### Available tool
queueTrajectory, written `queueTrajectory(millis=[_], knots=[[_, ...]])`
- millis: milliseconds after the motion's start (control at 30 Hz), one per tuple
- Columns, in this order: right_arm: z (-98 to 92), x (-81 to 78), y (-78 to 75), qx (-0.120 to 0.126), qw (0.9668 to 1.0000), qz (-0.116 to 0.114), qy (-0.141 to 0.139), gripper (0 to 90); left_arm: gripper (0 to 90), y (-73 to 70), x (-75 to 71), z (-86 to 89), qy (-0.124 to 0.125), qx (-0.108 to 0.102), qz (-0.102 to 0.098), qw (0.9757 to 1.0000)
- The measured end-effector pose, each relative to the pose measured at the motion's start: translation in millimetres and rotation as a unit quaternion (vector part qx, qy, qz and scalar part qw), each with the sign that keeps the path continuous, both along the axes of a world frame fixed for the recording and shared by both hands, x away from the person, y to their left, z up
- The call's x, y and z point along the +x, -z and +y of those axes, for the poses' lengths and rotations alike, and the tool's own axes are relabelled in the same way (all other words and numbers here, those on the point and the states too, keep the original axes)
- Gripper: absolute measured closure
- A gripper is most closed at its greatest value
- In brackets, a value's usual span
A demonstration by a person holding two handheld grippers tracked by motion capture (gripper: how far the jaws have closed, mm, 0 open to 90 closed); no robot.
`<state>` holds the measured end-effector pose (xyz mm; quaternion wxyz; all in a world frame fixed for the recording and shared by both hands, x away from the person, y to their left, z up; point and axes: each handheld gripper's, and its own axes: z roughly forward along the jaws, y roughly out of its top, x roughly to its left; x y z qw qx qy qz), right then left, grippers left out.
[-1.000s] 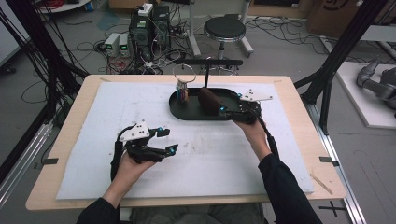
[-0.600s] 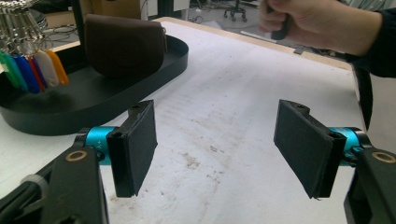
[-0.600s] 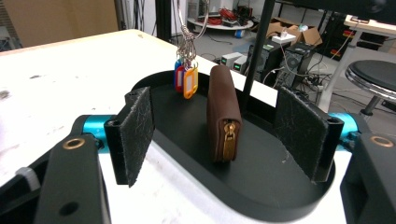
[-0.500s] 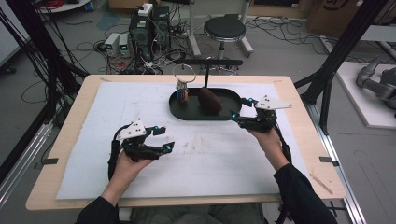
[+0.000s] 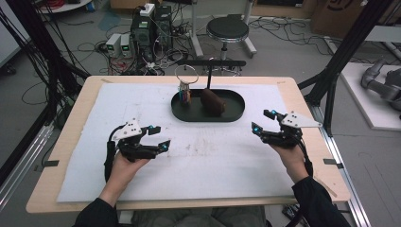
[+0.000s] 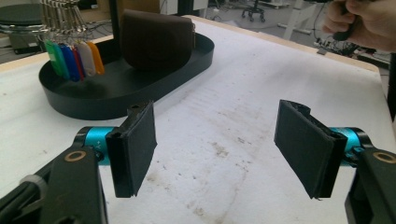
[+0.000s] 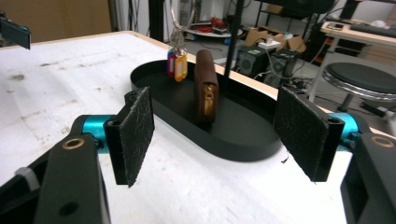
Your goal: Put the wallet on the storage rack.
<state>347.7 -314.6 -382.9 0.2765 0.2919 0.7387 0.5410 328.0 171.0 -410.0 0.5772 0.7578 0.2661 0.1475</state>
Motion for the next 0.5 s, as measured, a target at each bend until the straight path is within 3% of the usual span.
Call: queueTrajectory(millis=[233, 500], knots=[[-22.7, -12.3, 4.9, -0.004, 0.9995, -0.002, 0.030, 28.1, 29.4, -0.2, 1.3, -0.2, -0.011, 0.014, -0.005, 0.9998], [-40.1, -12.1, 13.6, -0.005, 0.9981, -0.002, 0.061, 27.9, 29.4, -2.9, -2.1, 5.3, -0.028, 0.019, -0.012, 0.9993]])
